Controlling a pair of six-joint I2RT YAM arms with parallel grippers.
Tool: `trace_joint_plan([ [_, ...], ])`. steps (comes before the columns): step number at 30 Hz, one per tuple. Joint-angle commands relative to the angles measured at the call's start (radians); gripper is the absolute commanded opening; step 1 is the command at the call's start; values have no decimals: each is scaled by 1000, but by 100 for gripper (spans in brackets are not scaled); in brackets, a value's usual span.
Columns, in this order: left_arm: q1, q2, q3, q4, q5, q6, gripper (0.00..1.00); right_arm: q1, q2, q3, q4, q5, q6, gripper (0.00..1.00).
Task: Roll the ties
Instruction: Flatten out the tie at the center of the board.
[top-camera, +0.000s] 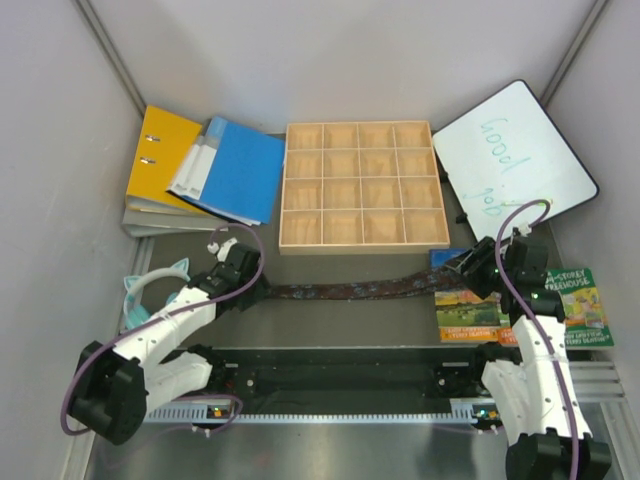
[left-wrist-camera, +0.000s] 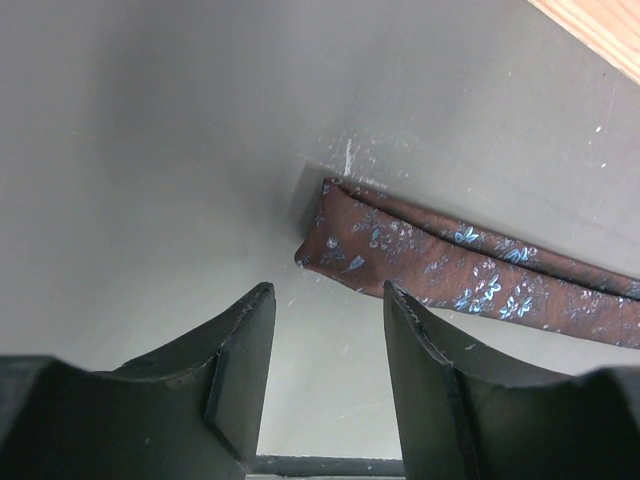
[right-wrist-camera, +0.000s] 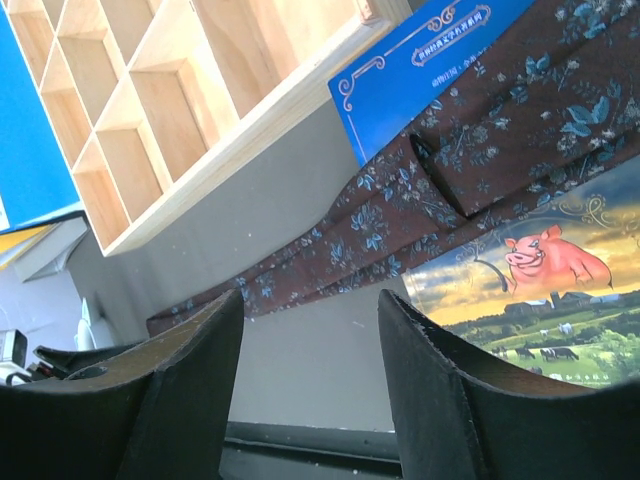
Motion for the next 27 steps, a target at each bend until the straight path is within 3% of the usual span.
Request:
trace_joint_plan([
  [1,4,5,-6,74,-45,20,52,10,-15,30,-9,-5,-9,56],
  [23,4,180,-72,246,-74,37,43,10,22,-35,62,-15,4,53],
  [27,4,208,-78,284,-68,49,34,54,31,-29,60,15,10,52],
])
